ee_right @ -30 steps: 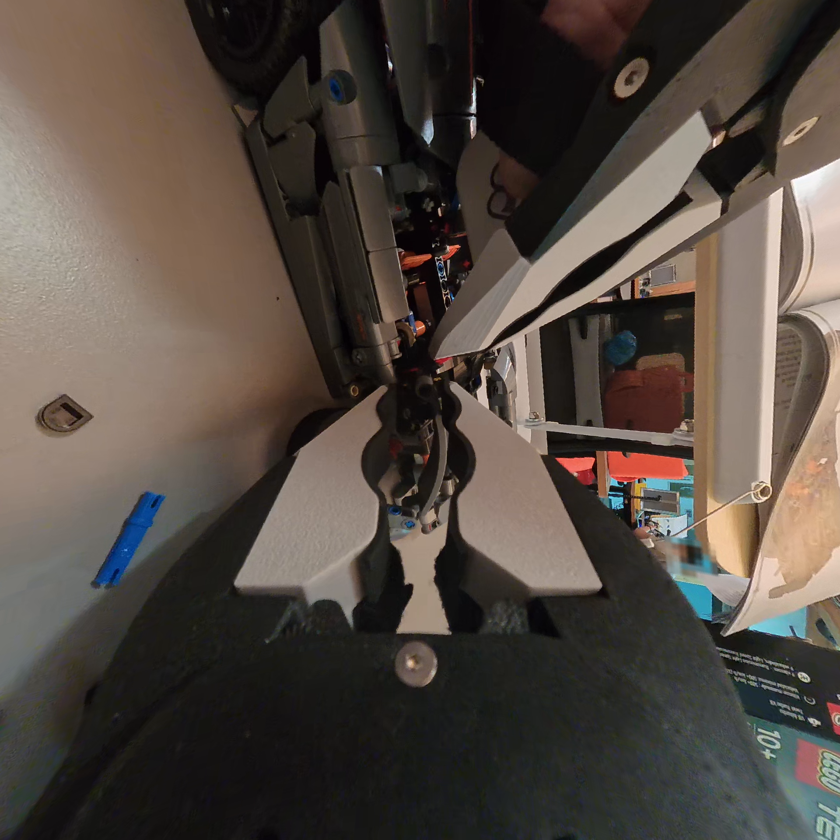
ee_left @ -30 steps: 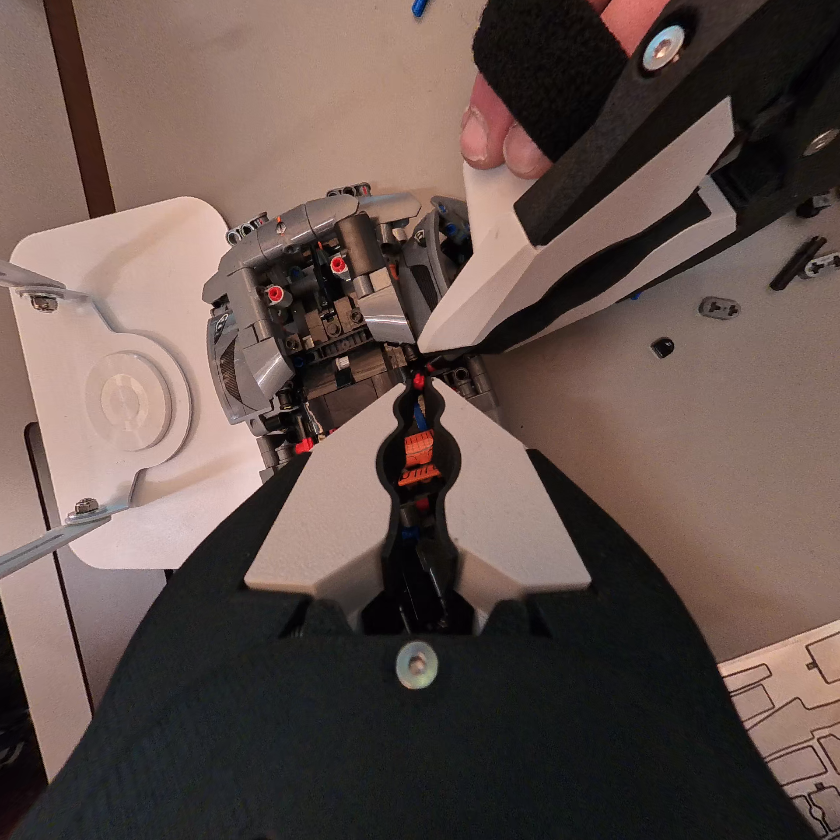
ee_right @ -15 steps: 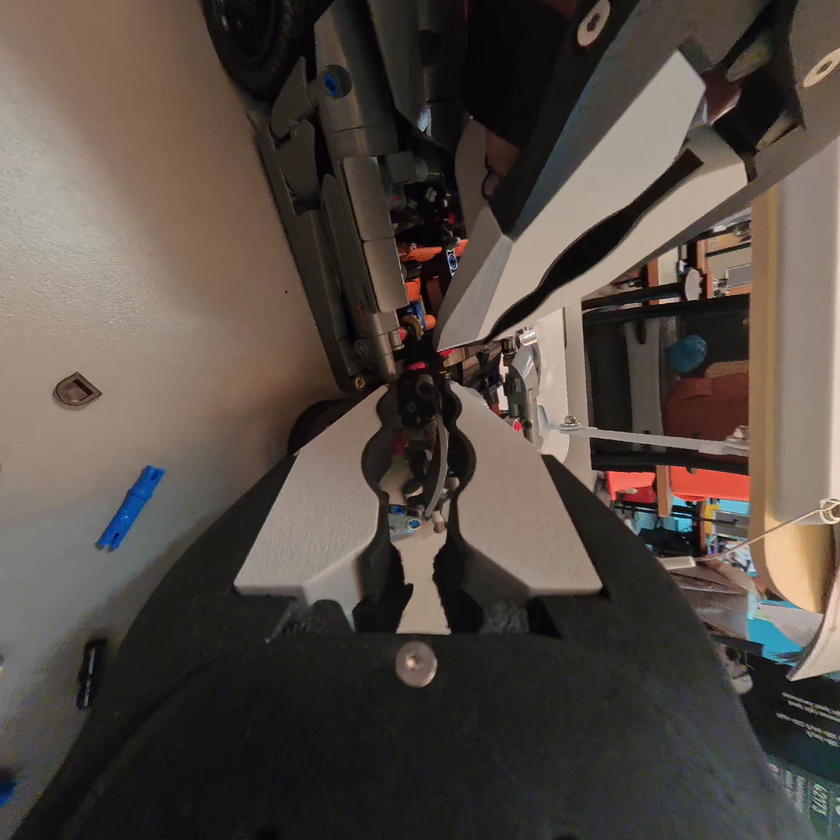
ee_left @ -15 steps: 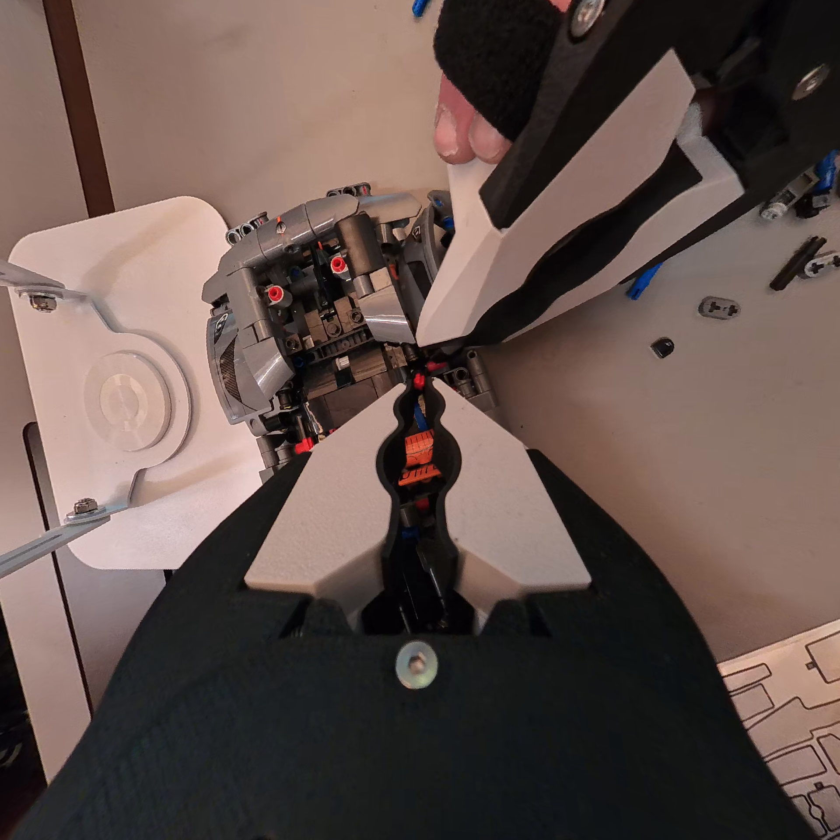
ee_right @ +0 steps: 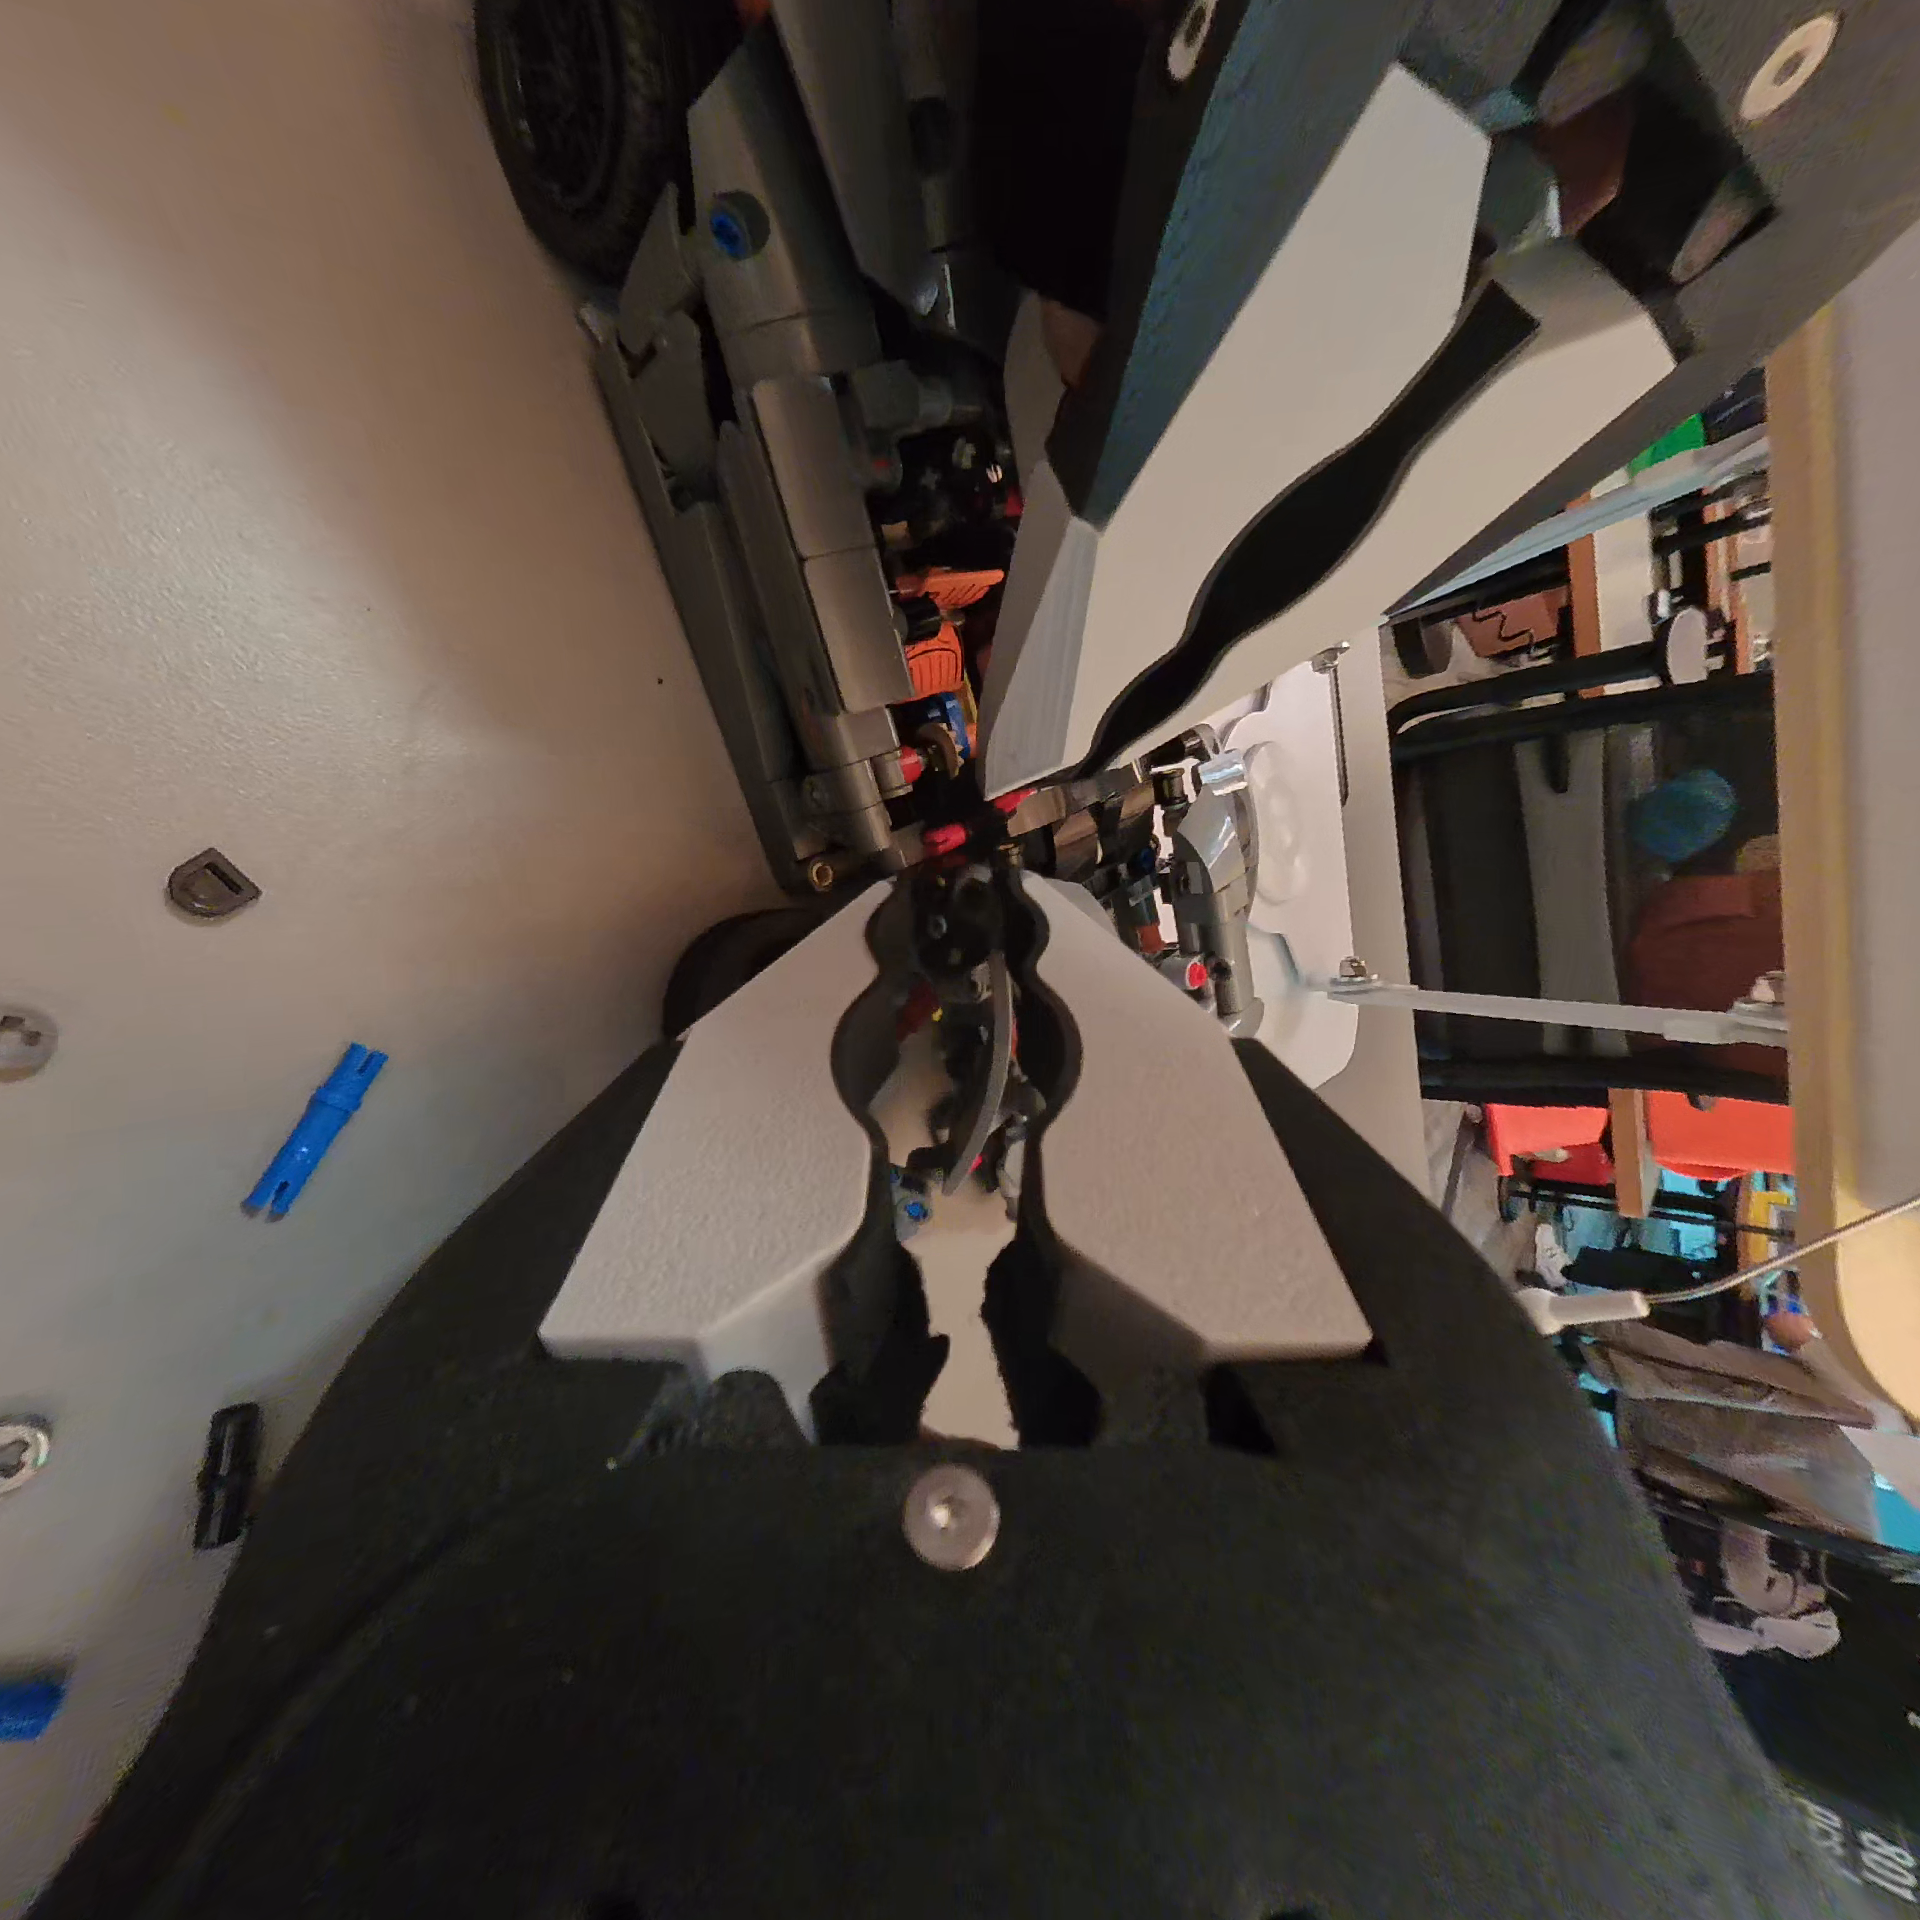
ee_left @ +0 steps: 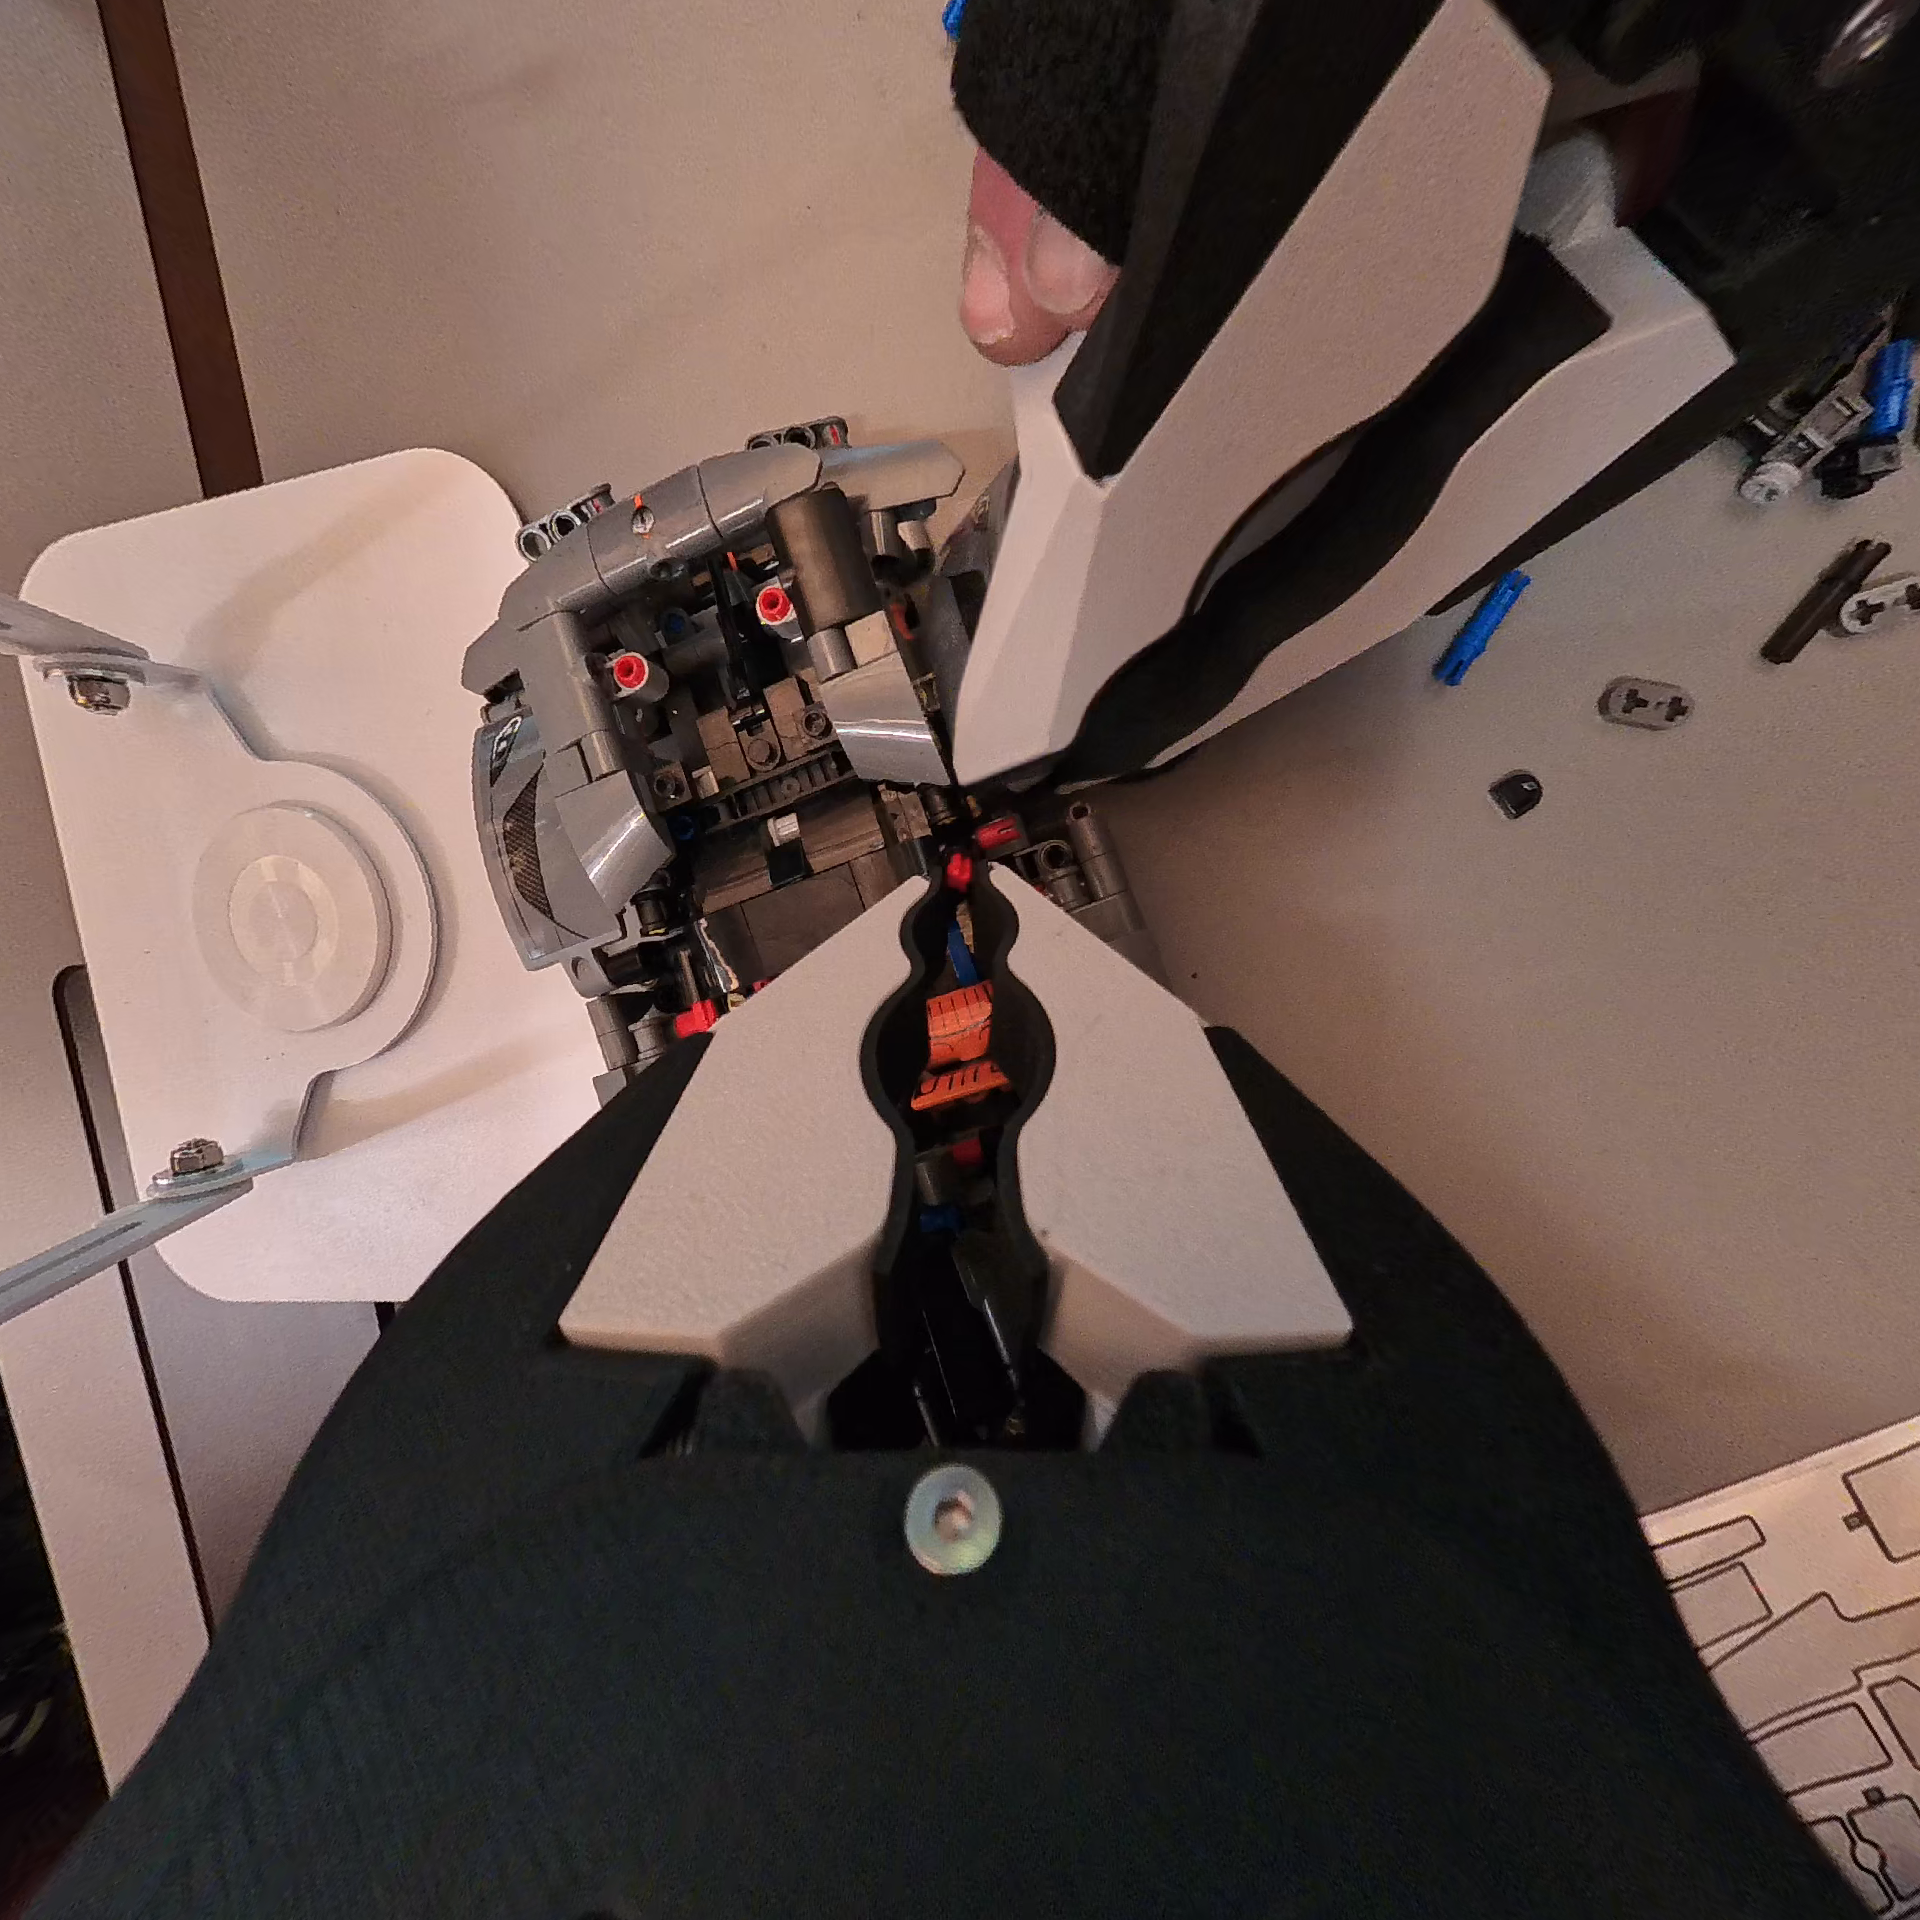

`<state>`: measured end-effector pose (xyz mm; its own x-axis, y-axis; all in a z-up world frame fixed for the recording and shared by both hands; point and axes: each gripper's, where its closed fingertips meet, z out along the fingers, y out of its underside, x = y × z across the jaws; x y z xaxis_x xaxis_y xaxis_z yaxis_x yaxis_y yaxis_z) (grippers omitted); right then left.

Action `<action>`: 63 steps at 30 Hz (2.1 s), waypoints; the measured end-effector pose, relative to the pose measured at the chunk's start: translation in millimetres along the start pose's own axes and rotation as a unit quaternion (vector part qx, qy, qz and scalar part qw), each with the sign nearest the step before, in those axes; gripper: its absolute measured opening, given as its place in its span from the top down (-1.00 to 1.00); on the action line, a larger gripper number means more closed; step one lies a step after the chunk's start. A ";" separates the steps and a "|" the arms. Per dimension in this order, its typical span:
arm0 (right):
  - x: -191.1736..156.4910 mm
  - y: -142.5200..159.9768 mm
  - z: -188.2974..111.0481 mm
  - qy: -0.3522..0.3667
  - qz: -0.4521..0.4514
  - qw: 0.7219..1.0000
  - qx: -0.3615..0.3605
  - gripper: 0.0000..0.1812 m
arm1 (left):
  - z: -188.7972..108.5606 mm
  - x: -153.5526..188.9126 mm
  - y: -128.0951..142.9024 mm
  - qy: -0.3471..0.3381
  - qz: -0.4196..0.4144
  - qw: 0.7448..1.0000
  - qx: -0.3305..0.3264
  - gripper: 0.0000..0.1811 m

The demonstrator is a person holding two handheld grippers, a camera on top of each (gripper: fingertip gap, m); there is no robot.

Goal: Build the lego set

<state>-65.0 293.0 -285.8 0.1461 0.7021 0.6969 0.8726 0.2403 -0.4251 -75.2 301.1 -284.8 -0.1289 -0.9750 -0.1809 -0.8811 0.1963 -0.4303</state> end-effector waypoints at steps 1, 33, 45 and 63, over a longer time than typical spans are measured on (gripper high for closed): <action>-0.7 -0.4 -0.2 0.000 -0.004 1.000 0.001 0.84 | 0.0 -0.1 0.0 0.000 0.000 1.000 0.000 0.98; 9.8 16.7 -12.0 -0.061 0.097 0.993 -0.002 0.89 | -0.2 0.2 0.2 0.002 -0.001 1.000 0.000 0.98; 3.7 7.9 -10.3 -0.053 0.076 0.996 0.010 0.95 | -0.3 0.3 0.4 0.003 -0.001 1.000 0.000 0.98; 1.6 -11.6 -3.9 0.130 -0.112 0.985 0.004 0.95 | -0.7 0.2 0.7 0.006 -0.004 1.000 0.003 0.99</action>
<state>-73.1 288.7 -277.5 0.0653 0.4361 0.8975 0.8930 0.3759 -0.2476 -76.2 301.0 -284.5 -0.1277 -0.9777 -0.1664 -0.8797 0.1892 -0.4362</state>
